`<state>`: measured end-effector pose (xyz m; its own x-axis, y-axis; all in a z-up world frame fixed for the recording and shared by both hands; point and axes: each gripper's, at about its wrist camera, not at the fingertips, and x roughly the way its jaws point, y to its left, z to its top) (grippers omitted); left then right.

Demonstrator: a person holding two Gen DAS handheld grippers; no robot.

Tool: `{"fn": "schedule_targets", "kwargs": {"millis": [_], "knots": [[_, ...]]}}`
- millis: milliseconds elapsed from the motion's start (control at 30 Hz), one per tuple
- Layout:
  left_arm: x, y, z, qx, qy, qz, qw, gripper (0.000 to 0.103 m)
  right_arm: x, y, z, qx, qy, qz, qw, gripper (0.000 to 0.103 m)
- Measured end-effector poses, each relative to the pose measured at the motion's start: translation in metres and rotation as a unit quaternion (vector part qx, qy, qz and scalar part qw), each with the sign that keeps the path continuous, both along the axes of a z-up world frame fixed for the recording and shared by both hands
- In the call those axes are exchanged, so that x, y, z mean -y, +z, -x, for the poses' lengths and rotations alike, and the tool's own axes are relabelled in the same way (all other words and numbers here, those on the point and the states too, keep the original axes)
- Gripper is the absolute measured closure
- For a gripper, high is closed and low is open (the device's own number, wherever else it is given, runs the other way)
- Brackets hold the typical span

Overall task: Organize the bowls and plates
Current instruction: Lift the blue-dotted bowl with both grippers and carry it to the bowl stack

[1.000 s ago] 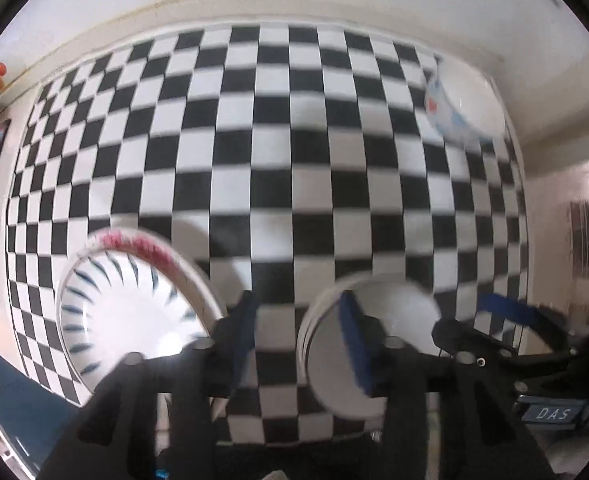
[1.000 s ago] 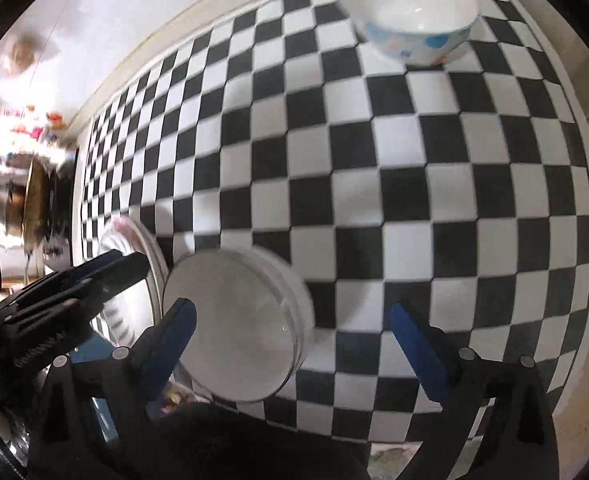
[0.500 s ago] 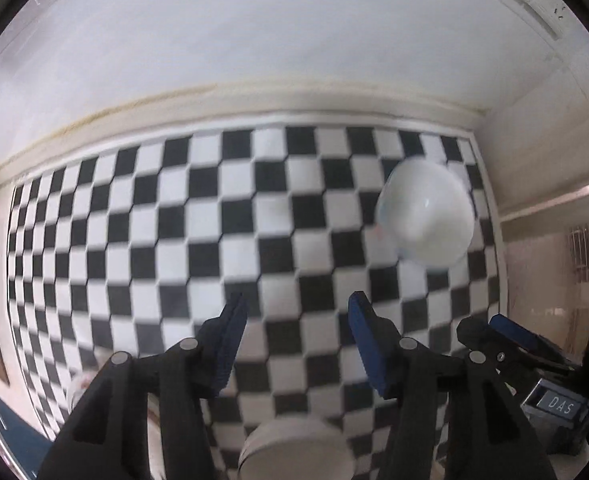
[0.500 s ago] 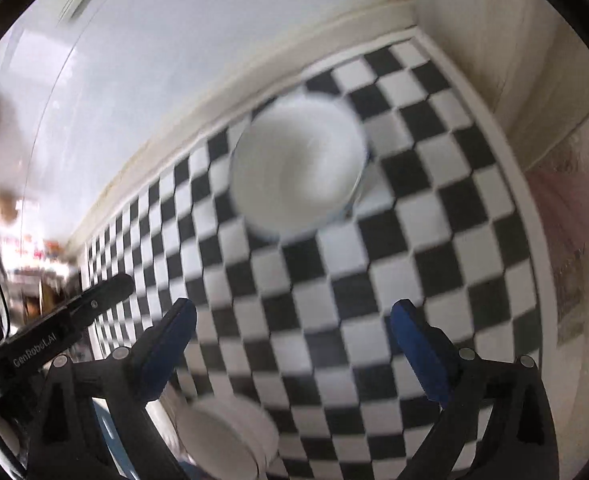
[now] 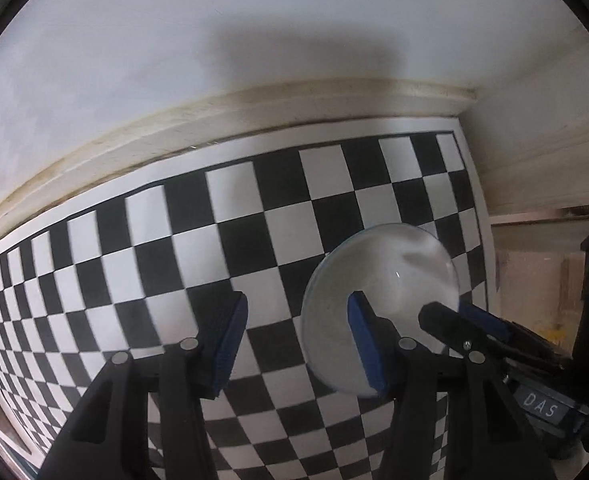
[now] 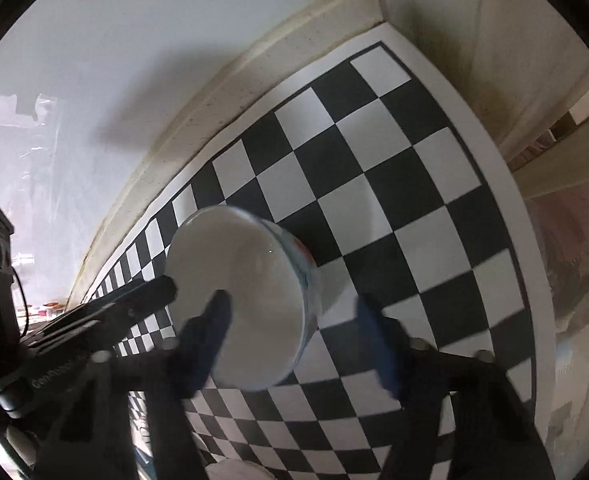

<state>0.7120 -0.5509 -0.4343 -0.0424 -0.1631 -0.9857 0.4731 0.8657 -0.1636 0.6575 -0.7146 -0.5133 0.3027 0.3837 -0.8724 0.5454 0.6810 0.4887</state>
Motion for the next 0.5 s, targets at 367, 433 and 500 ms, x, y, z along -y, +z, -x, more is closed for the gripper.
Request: {"fn": "schedule_targets", "kwargs": {"millis": [367,433,500], "knots": [[0.0,-0.019,0.003,-0.036,0.0,0.005,0.9994,0.089,-0.003,-0.014,-0.007,-0.02,0.03,0.018,0.999,0.091],[-0.002,-0.016,0.006,-0.033,0.002,0.005,0.9995,0.089,0.004,-0.011,-0.002,-0.021,0.033,0.019,0.999,0.091],[-0.001,-0.013,0.012,-0.029,0.002,0.006,0.9996,0.089,0.004,-0.01,-0.002,-0.021,0.033,0.018,0.999,0.091]]}}
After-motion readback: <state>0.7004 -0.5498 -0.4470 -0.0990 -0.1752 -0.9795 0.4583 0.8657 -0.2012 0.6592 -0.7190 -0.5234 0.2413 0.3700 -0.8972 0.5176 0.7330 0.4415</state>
